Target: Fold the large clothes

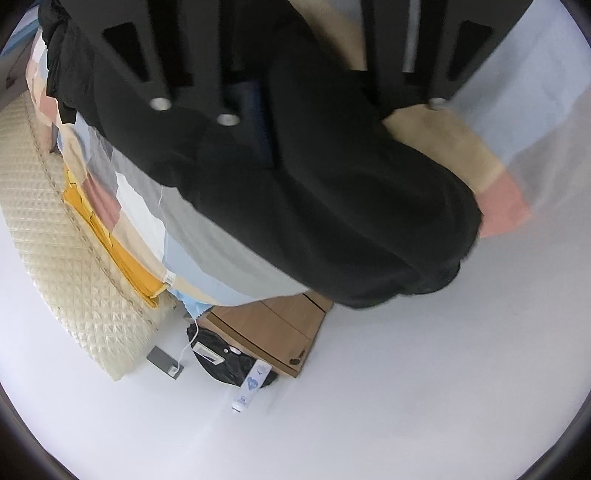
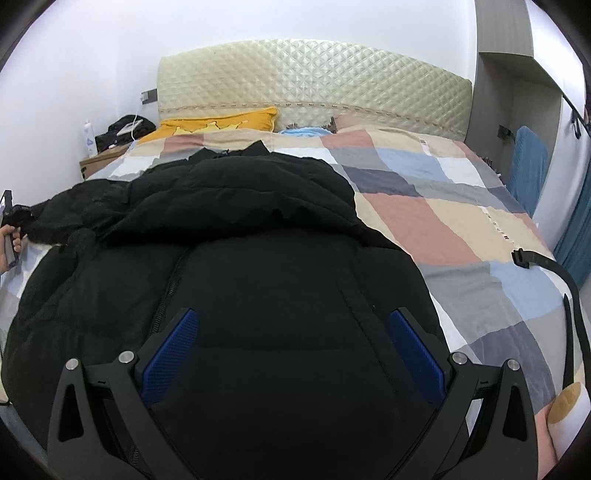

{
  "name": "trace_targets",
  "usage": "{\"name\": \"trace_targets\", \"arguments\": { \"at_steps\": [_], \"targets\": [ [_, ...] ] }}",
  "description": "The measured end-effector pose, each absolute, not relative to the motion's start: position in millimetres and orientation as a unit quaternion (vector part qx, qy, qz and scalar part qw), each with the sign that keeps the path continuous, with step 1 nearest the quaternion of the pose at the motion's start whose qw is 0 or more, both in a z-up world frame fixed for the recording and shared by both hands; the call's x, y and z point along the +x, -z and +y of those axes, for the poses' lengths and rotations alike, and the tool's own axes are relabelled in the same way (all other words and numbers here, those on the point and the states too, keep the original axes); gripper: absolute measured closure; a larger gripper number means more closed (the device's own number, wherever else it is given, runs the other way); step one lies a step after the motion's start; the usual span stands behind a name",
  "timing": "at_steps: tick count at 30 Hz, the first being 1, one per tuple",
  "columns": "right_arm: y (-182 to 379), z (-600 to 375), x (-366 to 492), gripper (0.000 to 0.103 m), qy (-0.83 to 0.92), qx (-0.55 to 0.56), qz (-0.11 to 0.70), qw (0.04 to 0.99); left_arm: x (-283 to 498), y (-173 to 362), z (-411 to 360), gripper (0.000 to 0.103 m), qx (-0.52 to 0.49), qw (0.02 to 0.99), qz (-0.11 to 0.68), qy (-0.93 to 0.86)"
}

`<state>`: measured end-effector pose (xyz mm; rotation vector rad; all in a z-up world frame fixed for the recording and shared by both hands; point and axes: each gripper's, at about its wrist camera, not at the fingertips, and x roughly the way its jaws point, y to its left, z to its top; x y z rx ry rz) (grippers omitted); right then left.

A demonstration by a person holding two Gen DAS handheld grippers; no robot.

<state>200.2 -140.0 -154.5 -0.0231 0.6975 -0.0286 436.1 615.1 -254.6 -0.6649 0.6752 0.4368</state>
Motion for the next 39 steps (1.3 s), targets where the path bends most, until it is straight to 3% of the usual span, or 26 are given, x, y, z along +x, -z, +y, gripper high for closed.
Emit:
{"name": "trace_targets", "arguments": {
  "at_steps": [6,17,32,39],
  "targets": [
    [146,-135,191,0.001,-0.003,-0.008,0.328,0.945,424,206,606,0.093,-0.287,0.875,0.315,-0.228],
    [134,-139,175,0.001,-0.034,0.000,0.311,0.950,404,93,561,0.096,-0.252,0.902,0.270,-0.224],
    [118,-159,150,0.001,-0.077,0.008,0.287,0.955,385,-64,418,0.097,-0.146,0.948,0.225,-0.168],
    [109,-167,141,0.001,-0.088,-0.007,0.267,0.960,384,-110,327,0.097,-0.097,0.963,0.209,-0.141]
  ]
}}
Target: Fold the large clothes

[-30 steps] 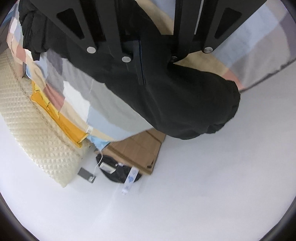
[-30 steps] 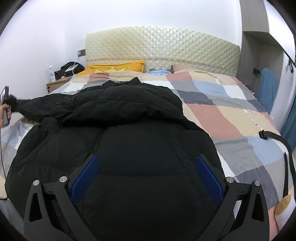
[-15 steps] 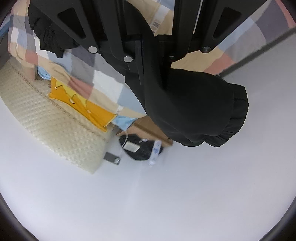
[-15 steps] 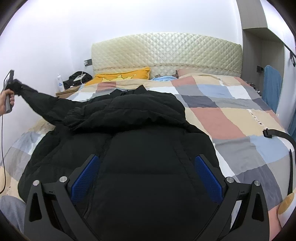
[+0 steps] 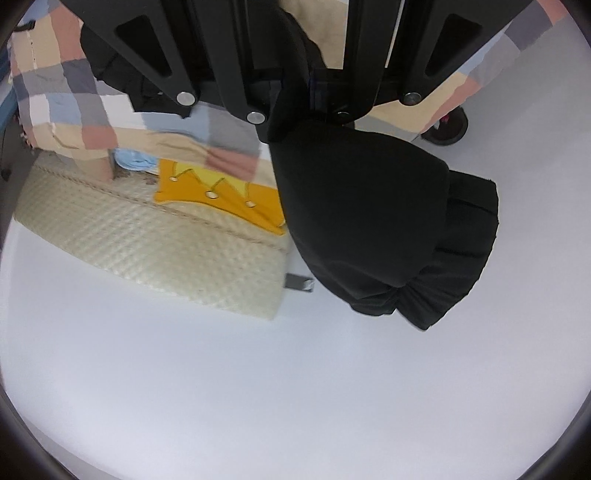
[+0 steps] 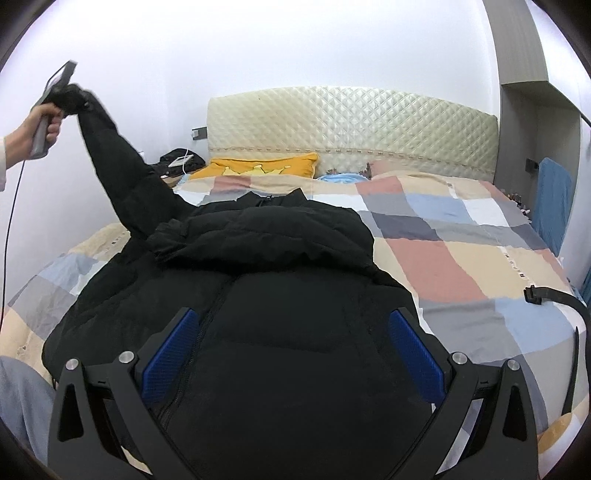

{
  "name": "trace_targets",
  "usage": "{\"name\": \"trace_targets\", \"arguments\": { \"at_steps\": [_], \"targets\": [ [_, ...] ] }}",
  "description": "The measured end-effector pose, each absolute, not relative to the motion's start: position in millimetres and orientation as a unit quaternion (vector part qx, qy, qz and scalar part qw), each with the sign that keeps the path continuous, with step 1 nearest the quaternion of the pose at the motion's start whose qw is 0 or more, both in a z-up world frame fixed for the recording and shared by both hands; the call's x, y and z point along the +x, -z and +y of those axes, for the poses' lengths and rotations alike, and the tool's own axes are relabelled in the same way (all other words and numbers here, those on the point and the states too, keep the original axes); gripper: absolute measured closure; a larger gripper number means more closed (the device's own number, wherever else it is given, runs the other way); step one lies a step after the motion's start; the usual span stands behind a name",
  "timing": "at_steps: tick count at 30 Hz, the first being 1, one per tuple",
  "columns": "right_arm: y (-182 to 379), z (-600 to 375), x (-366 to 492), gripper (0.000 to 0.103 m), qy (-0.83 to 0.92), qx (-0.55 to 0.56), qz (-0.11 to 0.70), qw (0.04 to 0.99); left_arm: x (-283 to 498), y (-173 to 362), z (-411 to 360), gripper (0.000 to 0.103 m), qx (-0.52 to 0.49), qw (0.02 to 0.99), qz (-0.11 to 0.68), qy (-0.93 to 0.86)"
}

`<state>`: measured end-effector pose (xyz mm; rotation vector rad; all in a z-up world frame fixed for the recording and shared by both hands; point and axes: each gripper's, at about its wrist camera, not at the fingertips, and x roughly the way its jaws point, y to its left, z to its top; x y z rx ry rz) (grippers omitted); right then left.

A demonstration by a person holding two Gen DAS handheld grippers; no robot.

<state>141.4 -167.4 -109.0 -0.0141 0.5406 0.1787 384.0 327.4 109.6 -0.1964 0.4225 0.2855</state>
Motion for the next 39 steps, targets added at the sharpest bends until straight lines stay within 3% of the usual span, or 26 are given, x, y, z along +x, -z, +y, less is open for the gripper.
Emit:
{"name": "trace_targets", "arguments": {
  "at_steps": [8,18,26,39],
  "targets": [
    [99,-191,137,0.001,-0.077,0.007,0.242,0.967,390,-126,210,0.097,-0.069,0.973,0.205,-0.079],
    [87,-224,146,0.001,-0.082,0.021,0.223,0.971,416,-89,73,0.097,-0.050,0.971,0.232,0.014],
    [87,-265,154,0.001,-0.083,0.097,0.220,0.967,419,-14,-19,0.097,-0.057,0.953,0.287,0.077],
    [111,-282,170,0.000,-0.093,0.135,0.243,0.956,435,166,-162,0.096,0.059,0.940,0.333,0.049]
  ]
}}
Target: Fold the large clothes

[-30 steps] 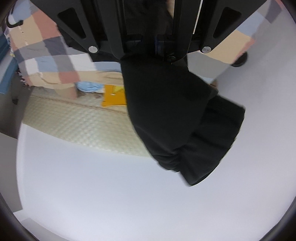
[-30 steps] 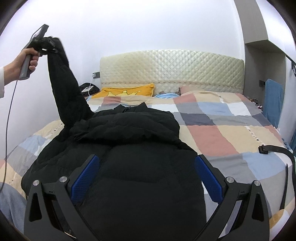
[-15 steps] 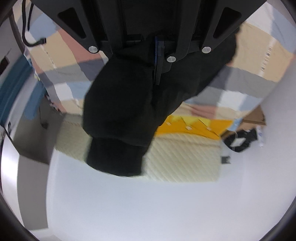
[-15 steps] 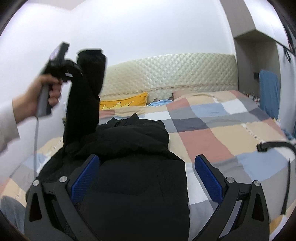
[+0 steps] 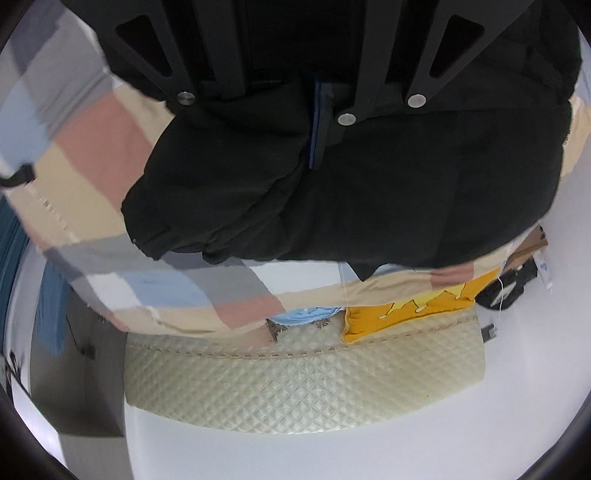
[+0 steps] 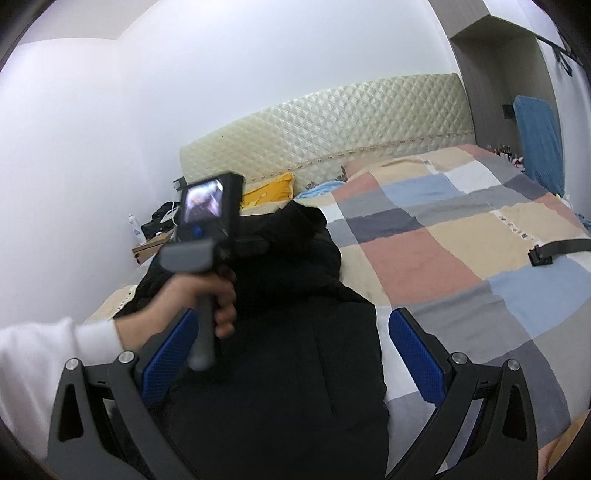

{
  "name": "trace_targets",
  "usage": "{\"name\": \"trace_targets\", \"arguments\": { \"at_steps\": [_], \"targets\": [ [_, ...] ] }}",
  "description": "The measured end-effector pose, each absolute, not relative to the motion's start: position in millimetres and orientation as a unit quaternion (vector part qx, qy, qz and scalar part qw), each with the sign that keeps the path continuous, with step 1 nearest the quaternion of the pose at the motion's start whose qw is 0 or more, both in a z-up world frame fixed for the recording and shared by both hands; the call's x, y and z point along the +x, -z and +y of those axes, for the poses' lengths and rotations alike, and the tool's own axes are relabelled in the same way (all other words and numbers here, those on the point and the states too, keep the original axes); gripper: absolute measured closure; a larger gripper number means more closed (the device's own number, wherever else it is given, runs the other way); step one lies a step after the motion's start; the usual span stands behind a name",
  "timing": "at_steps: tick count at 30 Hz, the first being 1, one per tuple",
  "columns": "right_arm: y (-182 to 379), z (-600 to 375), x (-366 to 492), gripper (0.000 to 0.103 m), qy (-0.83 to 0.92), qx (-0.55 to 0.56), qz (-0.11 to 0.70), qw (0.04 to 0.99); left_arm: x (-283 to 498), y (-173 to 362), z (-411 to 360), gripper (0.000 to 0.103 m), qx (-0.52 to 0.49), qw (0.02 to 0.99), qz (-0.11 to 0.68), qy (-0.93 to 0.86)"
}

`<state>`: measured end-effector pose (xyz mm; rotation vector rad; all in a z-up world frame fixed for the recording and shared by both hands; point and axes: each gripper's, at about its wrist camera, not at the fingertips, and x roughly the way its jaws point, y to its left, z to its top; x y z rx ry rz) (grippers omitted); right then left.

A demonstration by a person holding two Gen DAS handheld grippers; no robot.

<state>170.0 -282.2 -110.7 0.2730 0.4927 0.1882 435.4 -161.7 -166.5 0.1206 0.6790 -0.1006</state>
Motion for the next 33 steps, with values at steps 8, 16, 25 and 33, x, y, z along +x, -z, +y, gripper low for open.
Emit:
{"name": "trace_targets", "arguments": {
  "at_steps": [8,16,25,33],
  "targets": [
    [125,-279,181,0.001,-0.108,0.137,0.260,0.950,445,209,-172,0.096,0.075,0.938,0.335,0.043],
    [130,-283,185,0.000,-0.096,0.134,0.265,0.950,442,193,-157,0.088,0.038,0.941,0.333,0.046],
    [126,-288,181,0.001,-0.085,0.128,0.256,0.954,399,152,-138,0.021,0.061,0.954,0.293,0.032],
    [117,-286,178,0.001,-0.095,0.128,0.248,0.956,343,78,-94,0.021,0.037,0.962,0.268,0.037]
  ]
}}
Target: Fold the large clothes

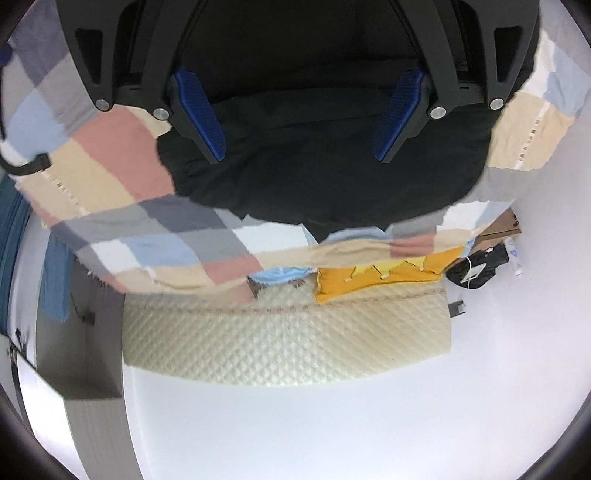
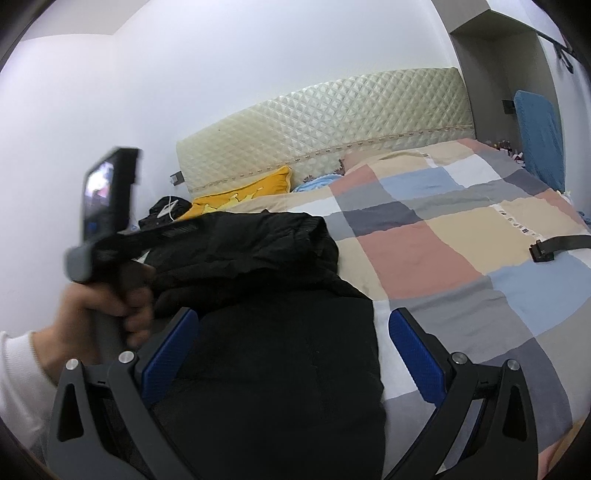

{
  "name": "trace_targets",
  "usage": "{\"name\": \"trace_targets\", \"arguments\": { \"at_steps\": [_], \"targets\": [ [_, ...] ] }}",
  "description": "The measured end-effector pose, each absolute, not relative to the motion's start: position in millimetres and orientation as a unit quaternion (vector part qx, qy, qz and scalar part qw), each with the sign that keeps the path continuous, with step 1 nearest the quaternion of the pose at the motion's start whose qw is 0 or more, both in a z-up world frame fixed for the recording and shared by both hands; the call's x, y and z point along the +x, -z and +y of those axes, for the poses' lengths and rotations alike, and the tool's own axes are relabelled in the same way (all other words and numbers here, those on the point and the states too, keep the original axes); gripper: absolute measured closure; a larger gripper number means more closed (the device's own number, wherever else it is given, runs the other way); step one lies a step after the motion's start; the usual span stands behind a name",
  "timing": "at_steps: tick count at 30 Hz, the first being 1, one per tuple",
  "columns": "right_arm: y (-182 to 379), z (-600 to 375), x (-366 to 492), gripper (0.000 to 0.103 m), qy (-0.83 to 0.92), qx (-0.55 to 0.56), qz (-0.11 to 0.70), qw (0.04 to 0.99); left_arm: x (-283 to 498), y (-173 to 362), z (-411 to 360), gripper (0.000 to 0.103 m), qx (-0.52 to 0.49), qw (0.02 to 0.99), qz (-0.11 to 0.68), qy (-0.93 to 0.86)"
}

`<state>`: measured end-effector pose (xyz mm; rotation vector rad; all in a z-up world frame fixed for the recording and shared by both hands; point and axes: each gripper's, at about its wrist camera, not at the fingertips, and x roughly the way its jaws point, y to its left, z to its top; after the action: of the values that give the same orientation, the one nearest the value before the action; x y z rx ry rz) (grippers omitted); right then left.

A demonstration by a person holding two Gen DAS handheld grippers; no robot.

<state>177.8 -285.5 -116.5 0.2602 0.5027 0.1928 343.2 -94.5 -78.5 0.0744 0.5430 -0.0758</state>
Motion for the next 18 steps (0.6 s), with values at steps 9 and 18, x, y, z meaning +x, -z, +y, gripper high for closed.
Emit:
{"name": "trace_targets", "arguments": {
  "at_steps": [9,18],
  "targets": [
    [107,-271,167,0.001,-0.097,0.097,0.240,0.961,272,6,-50,0.021,-0.007,0.966,0.254,0.041],
    [100,-271,153,0.001,-0.078,0.089,0.236,0.965,188,-25,-1,0.021,-0.028,0.964,0.262,0.046]
  ]
}}
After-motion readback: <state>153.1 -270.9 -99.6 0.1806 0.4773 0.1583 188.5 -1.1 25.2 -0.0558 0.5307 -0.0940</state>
